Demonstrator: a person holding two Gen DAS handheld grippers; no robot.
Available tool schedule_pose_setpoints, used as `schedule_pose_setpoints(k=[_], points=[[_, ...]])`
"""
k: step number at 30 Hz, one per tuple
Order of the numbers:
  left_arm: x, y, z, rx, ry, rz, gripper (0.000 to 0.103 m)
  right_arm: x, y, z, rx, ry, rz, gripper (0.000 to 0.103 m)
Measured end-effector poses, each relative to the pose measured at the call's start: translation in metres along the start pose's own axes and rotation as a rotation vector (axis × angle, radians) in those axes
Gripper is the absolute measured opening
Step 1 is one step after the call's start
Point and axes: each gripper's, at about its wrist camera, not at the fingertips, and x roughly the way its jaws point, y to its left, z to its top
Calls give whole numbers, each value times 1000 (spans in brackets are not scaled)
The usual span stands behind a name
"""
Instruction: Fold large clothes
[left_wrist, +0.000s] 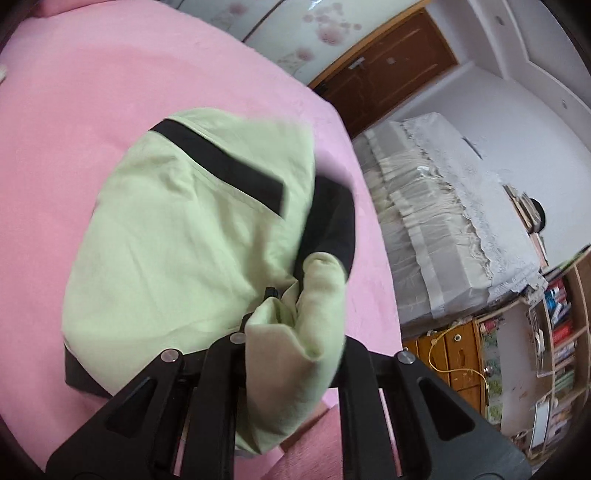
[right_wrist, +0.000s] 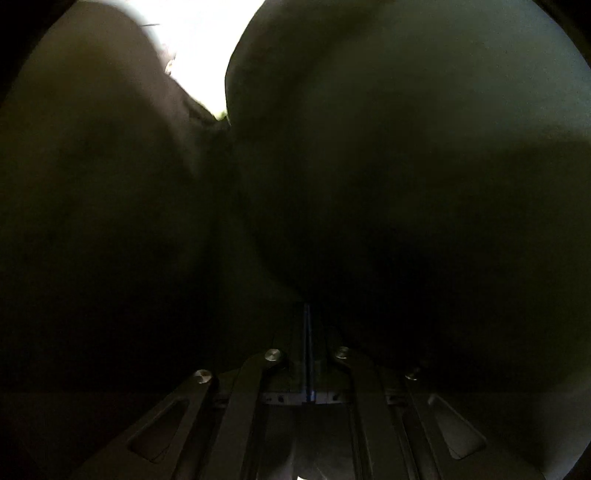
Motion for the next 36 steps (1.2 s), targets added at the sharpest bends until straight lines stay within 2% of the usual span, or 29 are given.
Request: schedule_pose_setpoints(k=[3,6,9,12,14,16,18,20,23,26,30,33,34,36], points=[[12,-4,-1,20,14,28,8,-16,-7,1,-4,55,2,0],[19,0,13,69,-3,56,8,-39,-13,6,24,72,-7,0],[20,-26,10,119,-8,93,8,-71,-5,23,-70,49,-49,0],[36,-58,0,207,30,170,8,-121,-2,52,-103,-67,-116,0],[47,-67,-6,238,58,197,9,-161,-5,70,-107,-158,-142,1],[71,-69,-17,258,98,239,13,-212,-11,86,-120,-275,-205,2],[95,-71,-32,243,149,245,22,-251,-19,91,-114,-357,-256,2],[116,-66,-45,202,248,227,39,-279,-30,91,-106,-371,-316,2],[125,-66,-64,163,375,154,46,-308,-48,84,-121,-334,-395,2],[105,-77,-72,211,394,150,55,-328,-61,65,-148,-292,-424,2],[71,-75,-67,284,395,156,56,-336,-65,27,-157,-279,-357,2],[54,-60,-51,298,382,208,56,-307,-55,-6,-121,-241,-247,3],[42,-51,-39,287,382,226,56,-295,-51,-26,-107,-223,-226,8],[32,-34,-25,248,382,256,56,-280,-49,-44,-70,-184,-227,27]])
